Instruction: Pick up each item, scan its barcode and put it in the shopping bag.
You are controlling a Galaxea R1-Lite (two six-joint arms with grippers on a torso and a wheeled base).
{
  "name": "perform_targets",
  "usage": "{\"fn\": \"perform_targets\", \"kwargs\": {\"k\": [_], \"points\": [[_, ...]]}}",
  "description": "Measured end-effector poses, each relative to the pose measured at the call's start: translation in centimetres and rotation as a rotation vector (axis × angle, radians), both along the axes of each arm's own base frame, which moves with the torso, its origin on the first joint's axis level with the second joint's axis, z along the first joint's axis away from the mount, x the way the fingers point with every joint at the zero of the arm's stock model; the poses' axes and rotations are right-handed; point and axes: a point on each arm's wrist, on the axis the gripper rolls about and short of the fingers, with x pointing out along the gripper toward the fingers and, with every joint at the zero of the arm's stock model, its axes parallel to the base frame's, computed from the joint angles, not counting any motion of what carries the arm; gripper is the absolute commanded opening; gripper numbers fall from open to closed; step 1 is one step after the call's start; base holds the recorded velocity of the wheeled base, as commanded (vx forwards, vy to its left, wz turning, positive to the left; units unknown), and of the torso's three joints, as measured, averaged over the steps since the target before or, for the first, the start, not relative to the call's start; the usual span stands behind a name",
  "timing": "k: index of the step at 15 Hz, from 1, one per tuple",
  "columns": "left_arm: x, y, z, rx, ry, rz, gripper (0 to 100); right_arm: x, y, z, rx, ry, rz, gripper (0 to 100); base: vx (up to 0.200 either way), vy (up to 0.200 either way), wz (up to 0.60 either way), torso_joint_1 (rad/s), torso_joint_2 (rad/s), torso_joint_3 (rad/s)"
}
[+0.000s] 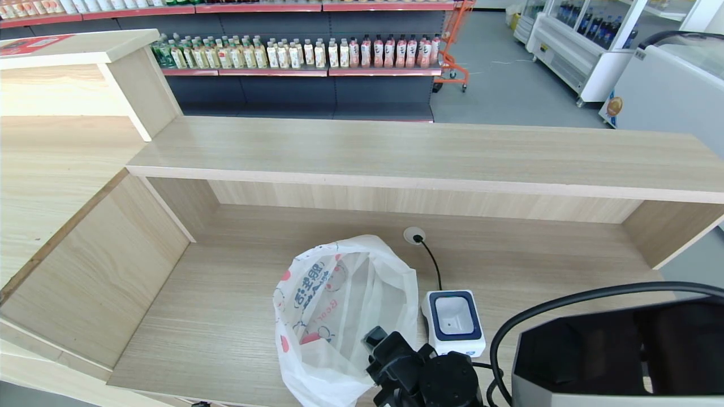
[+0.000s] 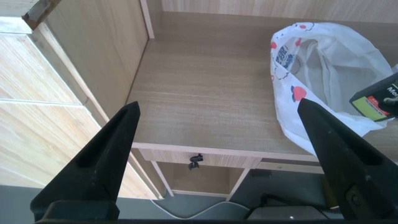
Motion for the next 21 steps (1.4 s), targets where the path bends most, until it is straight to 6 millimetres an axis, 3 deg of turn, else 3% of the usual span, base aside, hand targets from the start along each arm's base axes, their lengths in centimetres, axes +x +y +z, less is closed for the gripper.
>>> {"fn": "perform_targets", "kwargs": {"k": [21], "points": [[0.00,0.00,0.00,0.000,0.000,0.000,100,-0.27,0.17,-0.47,0.001,-0.008,0.010,0,0.000,0.000,0.00,0.000,0.00,0.000]]}}
